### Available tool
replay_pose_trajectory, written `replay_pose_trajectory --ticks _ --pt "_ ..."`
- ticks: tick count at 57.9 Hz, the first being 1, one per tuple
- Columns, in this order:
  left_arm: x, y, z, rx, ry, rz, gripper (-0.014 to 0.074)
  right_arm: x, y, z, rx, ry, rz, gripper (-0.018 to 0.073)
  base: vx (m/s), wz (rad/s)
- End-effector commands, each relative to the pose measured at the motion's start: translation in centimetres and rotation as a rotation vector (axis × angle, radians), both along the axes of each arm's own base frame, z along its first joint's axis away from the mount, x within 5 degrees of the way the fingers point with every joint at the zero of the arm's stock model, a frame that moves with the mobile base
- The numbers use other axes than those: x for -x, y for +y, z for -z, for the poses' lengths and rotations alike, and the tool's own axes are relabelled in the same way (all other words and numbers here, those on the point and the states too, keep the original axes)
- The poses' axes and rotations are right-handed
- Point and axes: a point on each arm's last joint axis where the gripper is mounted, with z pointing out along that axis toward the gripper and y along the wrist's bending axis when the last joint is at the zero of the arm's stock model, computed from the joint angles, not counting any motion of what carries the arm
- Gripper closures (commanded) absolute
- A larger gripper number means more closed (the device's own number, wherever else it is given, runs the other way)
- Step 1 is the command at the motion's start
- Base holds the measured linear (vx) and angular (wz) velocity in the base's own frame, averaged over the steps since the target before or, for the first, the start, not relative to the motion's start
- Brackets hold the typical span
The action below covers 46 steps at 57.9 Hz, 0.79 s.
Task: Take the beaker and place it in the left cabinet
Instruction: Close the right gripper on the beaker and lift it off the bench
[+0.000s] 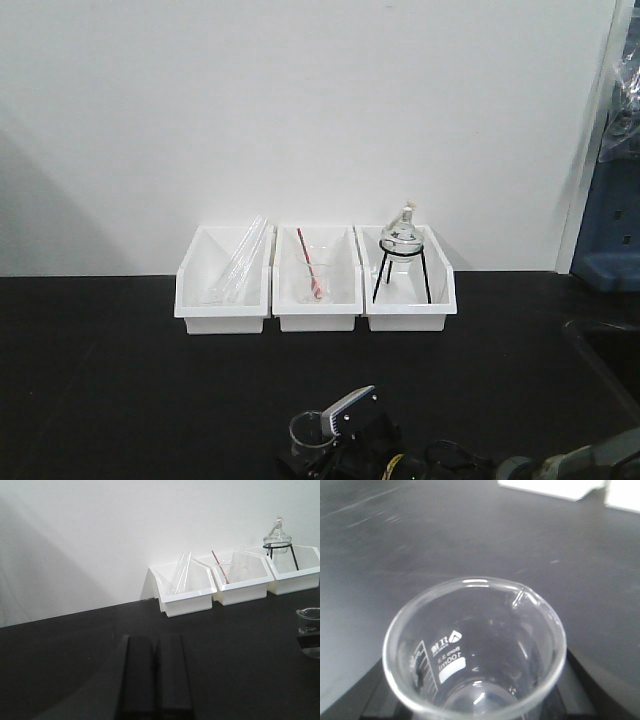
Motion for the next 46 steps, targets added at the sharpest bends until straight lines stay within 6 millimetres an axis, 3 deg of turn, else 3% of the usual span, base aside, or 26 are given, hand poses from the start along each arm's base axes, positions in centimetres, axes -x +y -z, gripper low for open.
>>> replay_pose_trajectory --ticks 1,8,24,25,46 --pt "0.1 0.0 -0.2 0.015 -0.076 0.004 0.0595 -0.1 0.6 -6.0 -0.082 -0.145 -0.068 0.0469 0.00 0.00" --pt "0.1 0.0 -0.2 0.015 -0.076 0.004 0.0595 0.5 0.4 -9.4 -0.061 -0.180 -0.089 0.0572 0.00 0.00" --pt "0.1 0.0 -0.2 0.015 -0.076 0.004 0.0595 2.7 -0.6 -17.5 -0.155 -0.203 -0.022 0.0568 0.00 0.00" --pt "0.1 0.0 -0.2 0.015 -0.076 0.004 0.0595 4.3 -0.1 -19.7 -0.126 -0.209 0.000 0.0568 0.00 0.00" --pt "0.1 0.0 -0.2 0.015 -0.076 0.004 0.0595 7.8 0.0 -24.6 -0.126 -0.283 0.008 0.0565 0.00 0.00"
